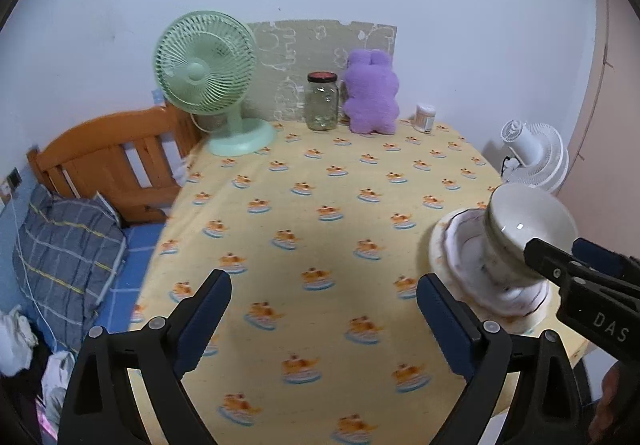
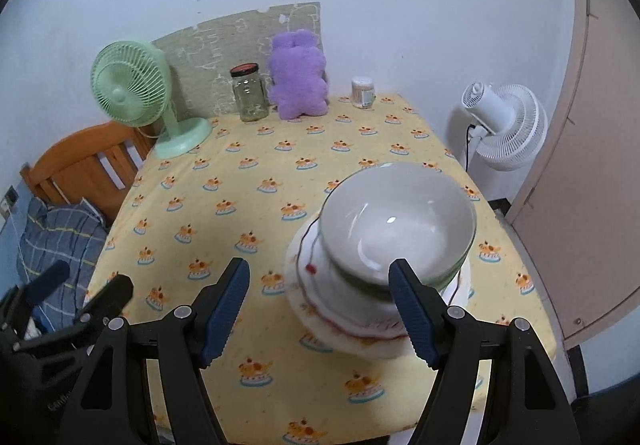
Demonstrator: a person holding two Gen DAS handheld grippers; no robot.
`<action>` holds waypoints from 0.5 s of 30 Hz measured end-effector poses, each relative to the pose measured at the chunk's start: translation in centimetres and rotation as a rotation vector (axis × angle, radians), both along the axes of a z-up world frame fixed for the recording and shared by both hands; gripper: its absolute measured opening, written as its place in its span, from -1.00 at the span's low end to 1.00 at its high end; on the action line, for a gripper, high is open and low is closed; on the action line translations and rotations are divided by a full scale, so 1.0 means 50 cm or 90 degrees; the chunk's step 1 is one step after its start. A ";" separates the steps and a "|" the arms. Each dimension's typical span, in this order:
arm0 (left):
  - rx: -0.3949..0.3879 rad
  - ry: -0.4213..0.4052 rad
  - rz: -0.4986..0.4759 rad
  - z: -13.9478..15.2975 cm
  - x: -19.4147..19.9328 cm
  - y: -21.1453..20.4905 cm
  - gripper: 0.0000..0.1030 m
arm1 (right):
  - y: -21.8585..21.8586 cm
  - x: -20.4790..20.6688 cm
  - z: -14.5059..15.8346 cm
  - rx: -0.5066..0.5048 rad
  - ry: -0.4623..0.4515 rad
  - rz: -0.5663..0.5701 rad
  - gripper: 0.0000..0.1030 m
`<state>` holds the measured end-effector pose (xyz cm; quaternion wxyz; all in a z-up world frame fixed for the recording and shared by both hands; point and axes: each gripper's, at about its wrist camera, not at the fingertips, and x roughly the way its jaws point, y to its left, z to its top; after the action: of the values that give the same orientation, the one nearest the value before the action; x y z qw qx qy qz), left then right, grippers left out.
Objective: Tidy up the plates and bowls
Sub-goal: 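Open both tools and release the bowls on the plates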
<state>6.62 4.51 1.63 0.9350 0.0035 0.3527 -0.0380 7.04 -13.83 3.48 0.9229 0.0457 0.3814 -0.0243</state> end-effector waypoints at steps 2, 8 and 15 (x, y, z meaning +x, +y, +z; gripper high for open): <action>0.009 -0.014 -0.004 -0.011 -0.017 0.012 0.87 | 0.018 -0.019 -0.014 -0.008 -0.013 0.005 0.54; -0.025 -0.012 0.001 -0.038 -0.053 0.037 0.87 | 0.049 -0.052 -0.052 -0.012 -0.022 0.031 0.56; -0.031 -0.033 0.024 -0.047 -0.095 0.036 0.93 | 0.052 -0.097 -0.065 -0.011 -0.035 0.042 0.61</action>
<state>1.86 6.33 -0.70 0.9442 -0.0251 0.3272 -0.0291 2.21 -11.21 0.21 0.9339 0.0256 0.3567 0.0041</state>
